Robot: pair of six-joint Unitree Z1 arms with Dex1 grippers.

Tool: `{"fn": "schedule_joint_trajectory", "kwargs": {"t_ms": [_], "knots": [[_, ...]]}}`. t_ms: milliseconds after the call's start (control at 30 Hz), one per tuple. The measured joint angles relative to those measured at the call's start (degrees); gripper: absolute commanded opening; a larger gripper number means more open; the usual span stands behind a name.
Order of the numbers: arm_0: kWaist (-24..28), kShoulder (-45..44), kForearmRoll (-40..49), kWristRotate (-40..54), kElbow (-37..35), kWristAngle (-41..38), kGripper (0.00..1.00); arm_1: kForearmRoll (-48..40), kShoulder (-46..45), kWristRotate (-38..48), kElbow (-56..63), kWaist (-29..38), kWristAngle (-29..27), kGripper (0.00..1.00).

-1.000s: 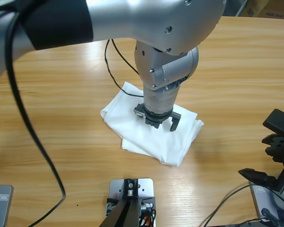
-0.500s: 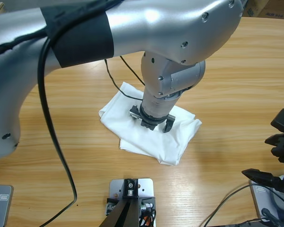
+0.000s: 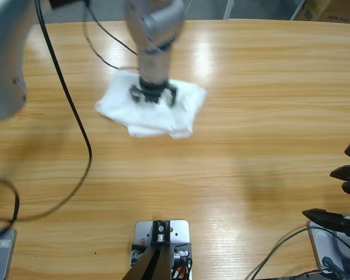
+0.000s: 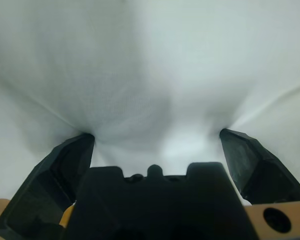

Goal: Fold clothes

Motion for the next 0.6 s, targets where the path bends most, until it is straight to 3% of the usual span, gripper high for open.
{"fn": "schedule_joint_trajectory", "kwargs": {"t_ms": [200, 367, 600], "knots": [[15.8, 2.1, 0.0, 0.8, -4.5, 0.2, 1.0, -0.2, 0.5, 0.0, 0.0, 0.0, 0.0, 0.991], [25.5, 3.0, 0.0, 9.7, -6.0, 0.2, 1.0, -2.1, 3.6, 0.0, 0.0, 0.0, 0.1, 0.991], [31.4, 4.0, 0.0, 22.0, -7.1, 0.2, 1.0, -8.6, 11.2, 0.0, 0.1, 0.0, 1.9, 0.991]]}}
